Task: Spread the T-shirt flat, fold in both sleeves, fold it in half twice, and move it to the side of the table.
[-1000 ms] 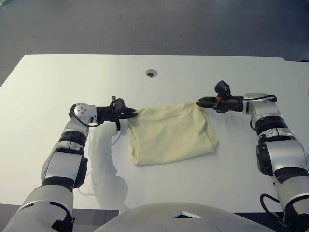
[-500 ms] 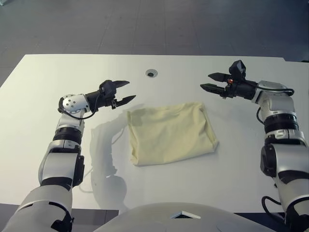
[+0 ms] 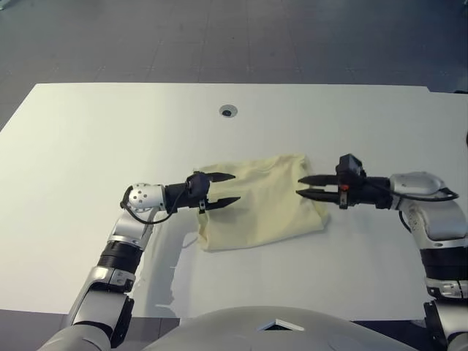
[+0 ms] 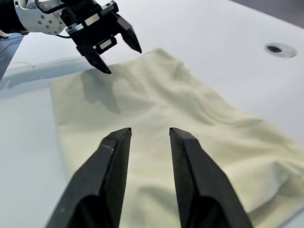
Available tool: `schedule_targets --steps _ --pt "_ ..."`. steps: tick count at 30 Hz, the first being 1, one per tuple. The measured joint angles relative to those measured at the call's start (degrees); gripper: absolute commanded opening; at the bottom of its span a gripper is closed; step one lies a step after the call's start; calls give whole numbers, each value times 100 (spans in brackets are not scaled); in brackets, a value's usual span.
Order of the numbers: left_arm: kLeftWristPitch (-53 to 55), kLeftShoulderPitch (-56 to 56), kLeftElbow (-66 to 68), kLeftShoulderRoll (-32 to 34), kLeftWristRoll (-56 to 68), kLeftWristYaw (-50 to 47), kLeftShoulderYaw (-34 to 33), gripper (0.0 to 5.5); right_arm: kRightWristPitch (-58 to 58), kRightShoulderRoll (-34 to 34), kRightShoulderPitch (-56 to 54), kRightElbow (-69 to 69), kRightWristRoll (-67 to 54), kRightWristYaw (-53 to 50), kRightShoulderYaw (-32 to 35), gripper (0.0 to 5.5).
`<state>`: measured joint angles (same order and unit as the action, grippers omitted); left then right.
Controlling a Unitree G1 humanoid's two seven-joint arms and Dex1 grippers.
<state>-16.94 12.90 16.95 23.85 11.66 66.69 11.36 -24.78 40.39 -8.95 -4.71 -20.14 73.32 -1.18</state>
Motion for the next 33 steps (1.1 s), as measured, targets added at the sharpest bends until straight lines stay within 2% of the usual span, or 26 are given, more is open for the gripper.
schedule_targets --steps 6,10,13,21,27,33 --pt "-27 -355 24 111 -208 21 209 435 21 300 342 -13 103 173 -354 0" --pt "-171 -361 160 267 -301 41 208 492 -39 358 334 422 389 52 -621 0" --pt "-294 -372 238 380 -244 74 202 536 -77 587 354 564 421 73 -578 0" --pt "-516 -490 354 456 -114 92 161 536 -149 1013 868 378 98 398 -417 0" --pt "-651 -479 443 460 -73 100 170 536 -533 1030 1059 -136 -326 421 -363 0" --pt "-568 -671 36 731 -12 167 136 536 -846 1002 976 -571 -826 238 83 0"
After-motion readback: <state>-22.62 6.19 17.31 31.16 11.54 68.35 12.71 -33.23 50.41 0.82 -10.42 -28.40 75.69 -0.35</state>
